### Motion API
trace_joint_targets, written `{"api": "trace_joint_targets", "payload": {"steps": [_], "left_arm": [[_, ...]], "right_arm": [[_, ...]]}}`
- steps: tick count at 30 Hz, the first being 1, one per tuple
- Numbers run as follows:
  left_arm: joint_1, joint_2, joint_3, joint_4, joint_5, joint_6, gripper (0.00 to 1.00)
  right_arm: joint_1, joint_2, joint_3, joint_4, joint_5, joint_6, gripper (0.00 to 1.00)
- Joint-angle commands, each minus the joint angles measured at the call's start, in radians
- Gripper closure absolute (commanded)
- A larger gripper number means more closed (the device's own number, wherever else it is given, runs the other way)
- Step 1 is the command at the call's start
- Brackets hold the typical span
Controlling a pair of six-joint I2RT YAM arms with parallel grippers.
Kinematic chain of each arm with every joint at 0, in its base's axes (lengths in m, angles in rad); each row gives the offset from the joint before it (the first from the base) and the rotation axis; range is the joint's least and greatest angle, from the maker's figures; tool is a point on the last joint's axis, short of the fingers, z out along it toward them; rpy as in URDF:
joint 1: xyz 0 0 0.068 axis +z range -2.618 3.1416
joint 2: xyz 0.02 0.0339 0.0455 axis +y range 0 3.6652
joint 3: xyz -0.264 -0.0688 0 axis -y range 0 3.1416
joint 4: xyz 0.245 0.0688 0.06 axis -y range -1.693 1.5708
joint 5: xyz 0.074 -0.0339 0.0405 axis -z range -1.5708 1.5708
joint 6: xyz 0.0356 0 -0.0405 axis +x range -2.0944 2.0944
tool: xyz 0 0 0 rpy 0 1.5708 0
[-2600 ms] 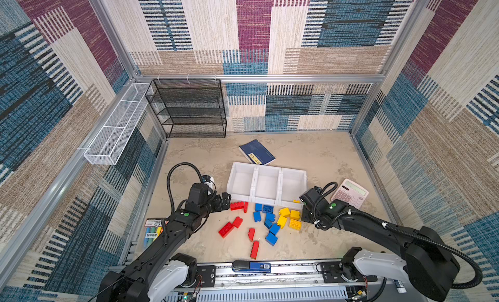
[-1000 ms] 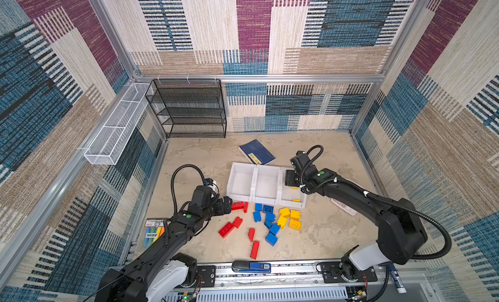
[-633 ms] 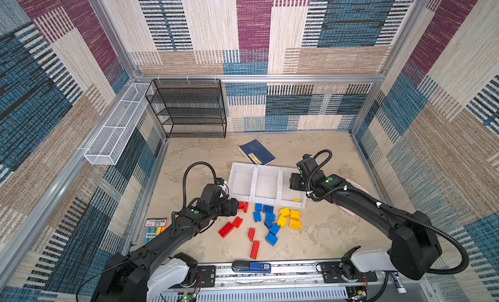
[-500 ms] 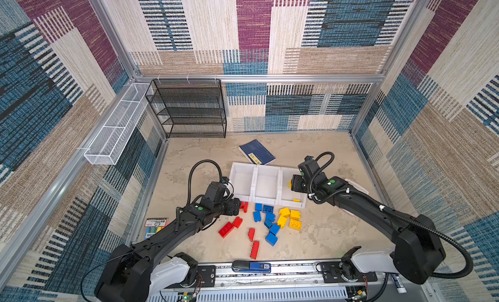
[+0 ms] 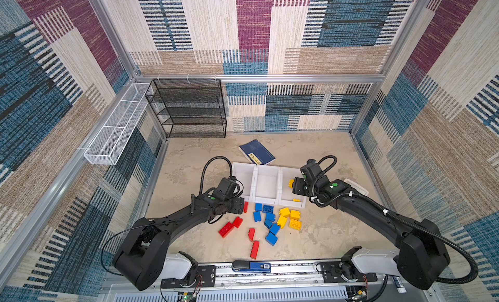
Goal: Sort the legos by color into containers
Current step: 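Lower the left gripper and grasp the red 2x4 brick near the bin, then lift the red brick and release it into the nearest bin compartment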
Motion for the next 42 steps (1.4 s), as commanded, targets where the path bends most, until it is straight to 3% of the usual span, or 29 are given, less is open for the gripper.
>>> {"api": "trace_joint_targets", "payload": {"steps": [1,13,28,36,42], "left_arm": [[-0.001,0.015,0.011,-0.016,-0.055,-0.106,0.19],[-0.006,0.09,0.052,0.017,-0.03,-0.205,0.15],[-0.009,0.057,0.011,-0.047,-0.077,-0.165,0.37],[-0.011,0.023,0.022,-0.062,-0.052,-0.148,0.4],[-0.01,-0.021,0.13,-0.073,-0.031,-0.078,0.39]], "right_arm": [[0.002,-0.017,-0.008,0.007,-0.005,0.017,0.35],[0.002,-0.025,-0.021,0.007,-0.017,0.016,0.35],[0.003,-0.036,-0.057,0.028,-0.028,0.036,0.35],[0.002,-0.037,-0.046,0.026,-0.031,0.031,0.36],[0.002,-0.056,-0.04,0.014,-0.019,0.031,0.36]]}}
